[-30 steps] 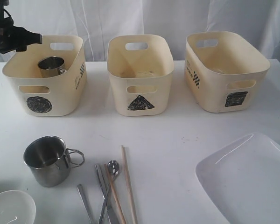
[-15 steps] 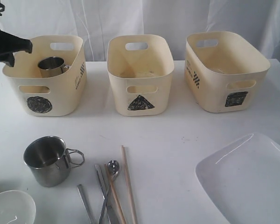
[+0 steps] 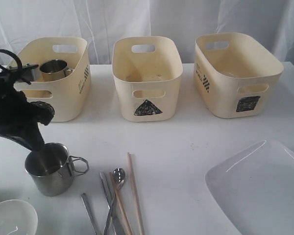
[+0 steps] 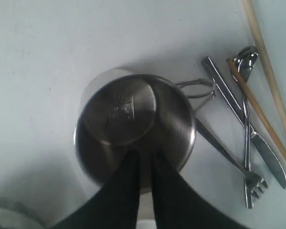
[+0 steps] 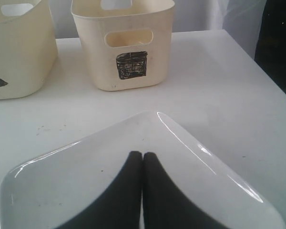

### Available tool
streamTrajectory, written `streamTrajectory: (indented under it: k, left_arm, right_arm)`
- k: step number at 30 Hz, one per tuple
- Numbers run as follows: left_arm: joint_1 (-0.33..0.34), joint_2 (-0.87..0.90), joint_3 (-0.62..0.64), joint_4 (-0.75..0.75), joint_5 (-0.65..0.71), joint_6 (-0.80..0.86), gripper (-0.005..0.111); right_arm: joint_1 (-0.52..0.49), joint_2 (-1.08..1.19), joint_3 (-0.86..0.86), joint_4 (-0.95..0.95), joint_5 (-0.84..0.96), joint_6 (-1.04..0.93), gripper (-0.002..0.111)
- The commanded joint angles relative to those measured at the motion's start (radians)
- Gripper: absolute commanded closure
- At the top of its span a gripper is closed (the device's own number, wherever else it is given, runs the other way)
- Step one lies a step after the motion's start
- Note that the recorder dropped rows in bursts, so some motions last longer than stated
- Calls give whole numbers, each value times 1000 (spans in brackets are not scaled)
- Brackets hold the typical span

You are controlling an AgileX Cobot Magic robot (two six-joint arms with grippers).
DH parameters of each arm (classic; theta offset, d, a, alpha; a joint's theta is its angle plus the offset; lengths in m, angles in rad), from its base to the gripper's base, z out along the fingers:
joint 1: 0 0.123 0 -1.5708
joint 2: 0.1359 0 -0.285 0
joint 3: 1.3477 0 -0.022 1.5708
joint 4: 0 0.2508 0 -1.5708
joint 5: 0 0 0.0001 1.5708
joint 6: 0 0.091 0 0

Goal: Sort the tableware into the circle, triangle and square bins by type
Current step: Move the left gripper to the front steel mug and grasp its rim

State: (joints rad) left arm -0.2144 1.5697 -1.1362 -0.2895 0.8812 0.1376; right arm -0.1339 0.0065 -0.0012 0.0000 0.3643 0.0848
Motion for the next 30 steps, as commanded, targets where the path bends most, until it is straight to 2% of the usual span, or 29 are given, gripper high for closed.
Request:
streamTrajectory:
  k: [1,5,8,15,25,30]
  left_arm:
    - [-8,-10,86,-13,-109,28,76]
    - [-8,-10,93,13,-115,27,59]
    - [-8,-10,93,18,-151,27,54]
    - [-8,-4,94,25,-278,20,54]
    - [-8,80,120,21,-290,20,55]
    - [-8,131,165,21,-347,24,55]
  right_arm:
    - [-6,-7,1,0,-13,1,108]
    - [-6,-7,1,0,-13,1,108]
    - [-6,-7,1,0,-13,1,108]
    - [-6,-7,1,0,-13,1,108]
    - [-6,-7,1,0,-13,1,108]
    - [-6,-7,1,0,-13,1,108]
